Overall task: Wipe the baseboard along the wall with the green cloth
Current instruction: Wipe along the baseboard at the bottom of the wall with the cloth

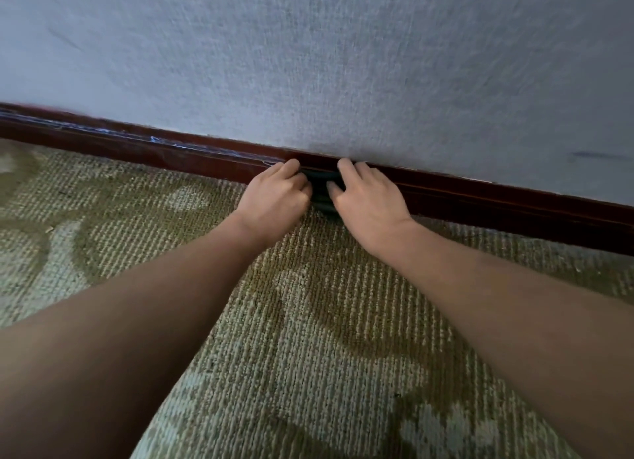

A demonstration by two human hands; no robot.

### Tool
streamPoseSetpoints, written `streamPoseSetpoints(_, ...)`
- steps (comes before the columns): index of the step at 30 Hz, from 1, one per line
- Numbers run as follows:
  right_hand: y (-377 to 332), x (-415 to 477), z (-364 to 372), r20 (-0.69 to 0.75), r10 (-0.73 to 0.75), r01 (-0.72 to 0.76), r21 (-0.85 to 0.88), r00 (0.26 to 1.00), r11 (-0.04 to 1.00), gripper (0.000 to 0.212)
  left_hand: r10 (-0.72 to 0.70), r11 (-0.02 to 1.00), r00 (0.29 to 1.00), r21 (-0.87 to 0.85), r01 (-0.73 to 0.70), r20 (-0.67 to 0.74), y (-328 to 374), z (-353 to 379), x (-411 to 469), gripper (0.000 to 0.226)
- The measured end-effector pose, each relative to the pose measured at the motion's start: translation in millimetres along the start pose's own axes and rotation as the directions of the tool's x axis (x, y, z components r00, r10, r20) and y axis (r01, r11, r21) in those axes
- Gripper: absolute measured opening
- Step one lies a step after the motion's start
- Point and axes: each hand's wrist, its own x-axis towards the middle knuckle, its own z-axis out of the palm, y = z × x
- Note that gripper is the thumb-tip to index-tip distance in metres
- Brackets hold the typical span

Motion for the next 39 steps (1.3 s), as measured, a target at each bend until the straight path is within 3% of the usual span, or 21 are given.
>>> streamPoseSetpoints(17, -30, 22, 10, 0.043, -0.034, 0.033, 0.011, 0.998, 0.999, 0.044, -0.119, 0.99, 0.992, -0.085, 0.117, -0.027, -27, 24, -23, 0.01)
streamPoseSetpoints(28, -26, 20, -14, -0.095, -0.054, 0.053, -0.023, 0.994, 0.998, 0.047, -0.116, 0.993, 0.984, -0.038, 0.112, -0.132, -39, -4, -26, 0.01)
streamPoseSetpoints(39, -29, 29, -11, -0.027, 0.012, -0.009, 0.126, 1.0, 0.992, 0.049, -0.21, 0.97, 0.976, -0.133, 0.202, -0.053, -40, -6, -17, 0.017)
